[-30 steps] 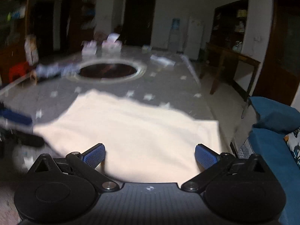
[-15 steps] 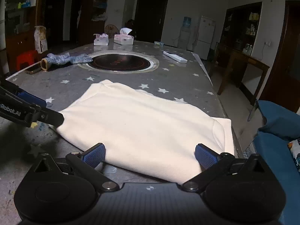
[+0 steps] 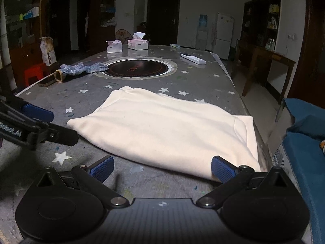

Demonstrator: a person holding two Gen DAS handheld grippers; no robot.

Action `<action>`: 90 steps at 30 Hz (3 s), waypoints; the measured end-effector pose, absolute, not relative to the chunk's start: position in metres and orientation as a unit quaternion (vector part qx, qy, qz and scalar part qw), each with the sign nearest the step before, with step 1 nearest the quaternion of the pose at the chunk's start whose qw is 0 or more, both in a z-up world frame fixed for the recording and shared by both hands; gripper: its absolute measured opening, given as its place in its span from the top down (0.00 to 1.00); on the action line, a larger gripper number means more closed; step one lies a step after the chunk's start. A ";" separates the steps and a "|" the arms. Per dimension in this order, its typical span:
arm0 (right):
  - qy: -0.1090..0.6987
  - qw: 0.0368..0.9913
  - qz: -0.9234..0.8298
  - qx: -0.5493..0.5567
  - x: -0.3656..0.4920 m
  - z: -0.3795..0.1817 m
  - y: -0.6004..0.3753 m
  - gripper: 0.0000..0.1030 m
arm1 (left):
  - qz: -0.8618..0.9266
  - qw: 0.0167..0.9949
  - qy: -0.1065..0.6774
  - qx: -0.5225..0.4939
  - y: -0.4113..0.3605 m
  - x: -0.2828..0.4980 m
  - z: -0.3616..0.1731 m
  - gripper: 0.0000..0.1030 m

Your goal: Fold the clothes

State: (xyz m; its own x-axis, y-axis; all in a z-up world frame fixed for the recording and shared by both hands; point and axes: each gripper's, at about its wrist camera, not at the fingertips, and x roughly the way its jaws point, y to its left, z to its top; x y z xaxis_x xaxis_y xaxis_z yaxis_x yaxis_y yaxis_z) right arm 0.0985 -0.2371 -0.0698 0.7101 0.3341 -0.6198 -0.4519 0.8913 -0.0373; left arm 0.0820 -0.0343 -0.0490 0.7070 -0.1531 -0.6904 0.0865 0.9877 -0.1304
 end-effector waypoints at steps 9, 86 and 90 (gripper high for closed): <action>0.330 0.918 0.202 -0.087 0.087 -0.073 -0.242 0.00 | -0.063 0.922 0.381 -0.044 -0.039 0.066 -0.053 0.00; 0.349 0.928 0.127 -0.017 0.055 -0.064 -0.253 0.00 | -0.014 0.919 0.394 0.010 -0.056 0.040 -0.052 0.00; 0.347 0.929 0.128 -0.017 0.055 -0.064 -0.251 0.00 | -0.013 0.920 0.393 0.010 -0.055 0.040 -0.051 0.00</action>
